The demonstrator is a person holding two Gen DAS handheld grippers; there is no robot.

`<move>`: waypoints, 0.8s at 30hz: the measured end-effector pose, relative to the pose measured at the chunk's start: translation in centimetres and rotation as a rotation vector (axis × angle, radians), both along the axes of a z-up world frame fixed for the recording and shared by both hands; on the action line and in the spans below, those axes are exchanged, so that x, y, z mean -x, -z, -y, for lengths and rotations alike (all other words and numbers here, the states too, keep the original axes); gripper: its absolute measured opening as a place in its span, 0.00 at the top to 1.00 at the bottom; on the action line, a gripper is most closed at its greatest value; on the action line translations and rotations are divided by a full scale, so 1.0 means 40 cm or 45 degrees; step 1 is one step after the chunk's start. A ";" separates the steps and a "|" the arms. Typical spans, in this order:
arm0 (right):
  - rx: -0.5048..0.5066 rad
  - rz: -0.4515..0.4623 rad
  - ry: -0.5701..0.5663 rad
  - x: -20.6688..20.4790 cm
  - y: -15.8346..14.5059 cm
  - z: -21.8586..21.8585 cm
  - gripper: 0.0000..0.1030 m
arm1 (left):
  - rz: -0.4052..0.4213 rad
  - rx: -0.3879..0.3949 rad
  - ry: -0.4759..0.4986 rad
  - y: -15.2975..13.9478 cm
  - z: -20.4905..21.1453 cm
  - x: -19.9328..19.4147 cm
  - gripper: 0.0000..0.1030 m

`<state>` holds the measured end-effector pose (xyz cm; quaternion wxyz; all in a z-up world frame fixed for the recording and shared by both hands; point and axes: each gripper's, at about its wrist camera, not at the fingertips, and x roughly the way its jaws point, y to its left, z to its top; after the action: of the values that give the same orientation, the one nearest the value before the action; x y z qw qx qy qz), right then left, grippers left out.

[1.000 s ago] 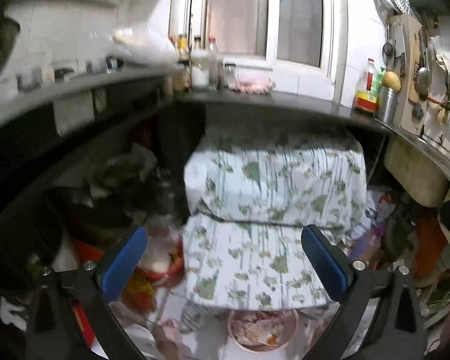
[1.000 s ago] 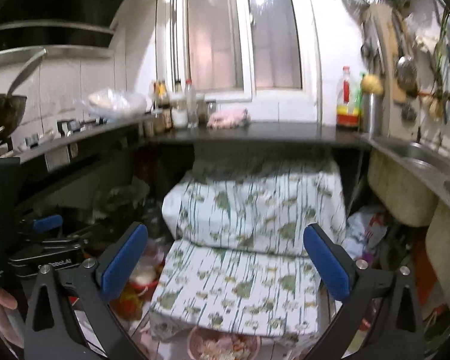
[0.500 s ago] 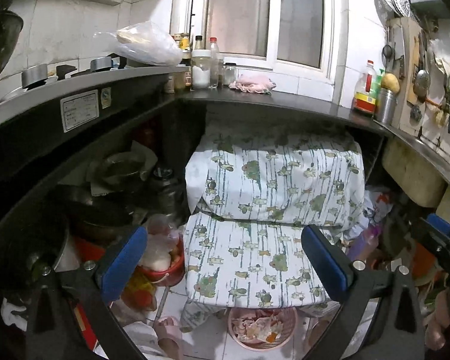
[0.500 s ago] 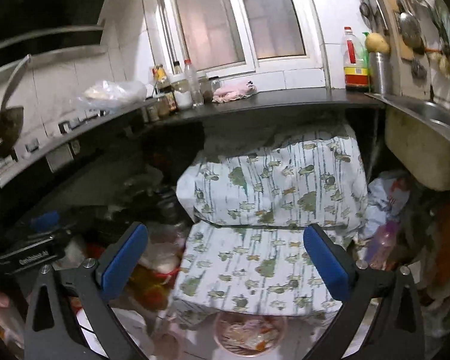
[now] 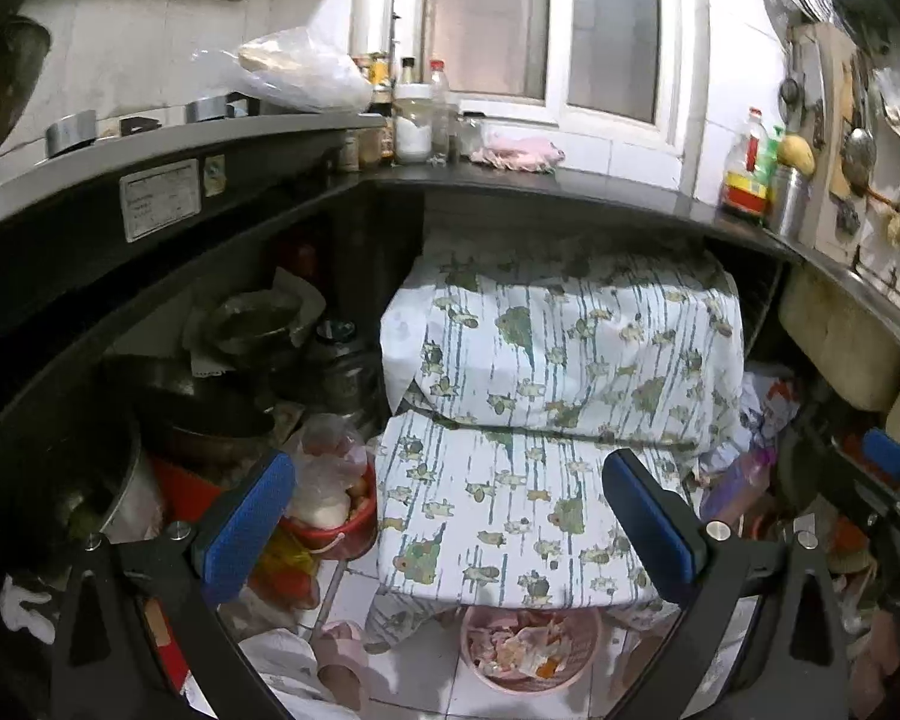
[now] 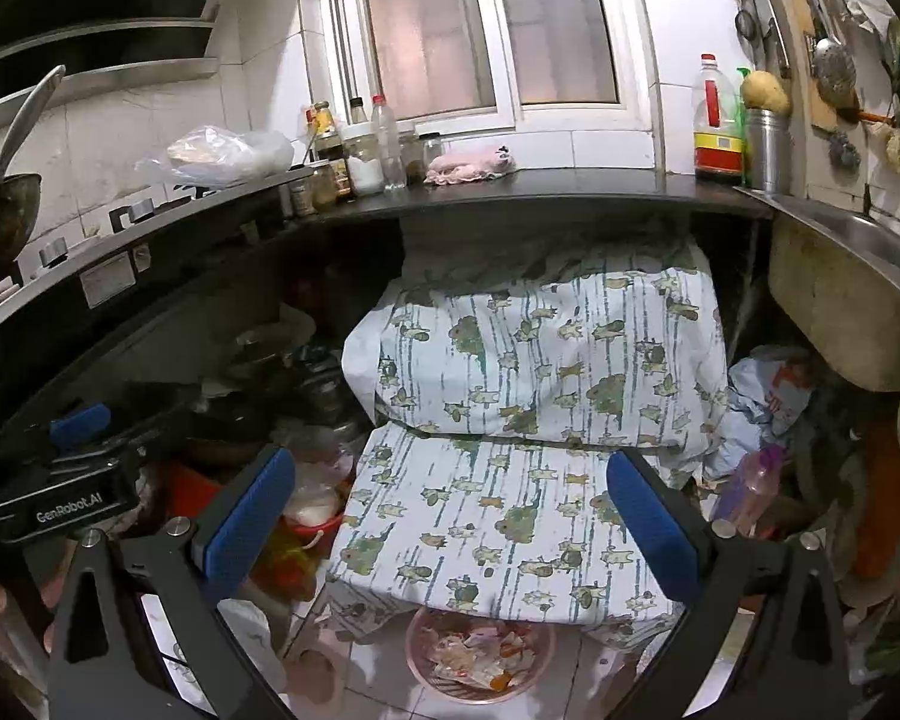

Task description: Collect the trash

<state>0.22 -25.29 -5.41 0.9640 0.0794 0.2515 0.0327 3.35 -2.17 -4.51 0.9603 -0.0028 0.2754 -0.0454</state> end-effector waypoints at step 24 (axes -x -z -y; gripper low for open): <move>0.069 0.103 0.002 0.044 -0.019 -0.014 0.00 | 0.075 0.015 -0.052 -0.022 -0.024 0.017 0.00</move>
<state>-1.55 -24.72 -4.65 0.9753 0.0519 0.2130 0.0284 2.66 -1.22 -3.64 0.9686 -0.0129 0.2466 -0.0273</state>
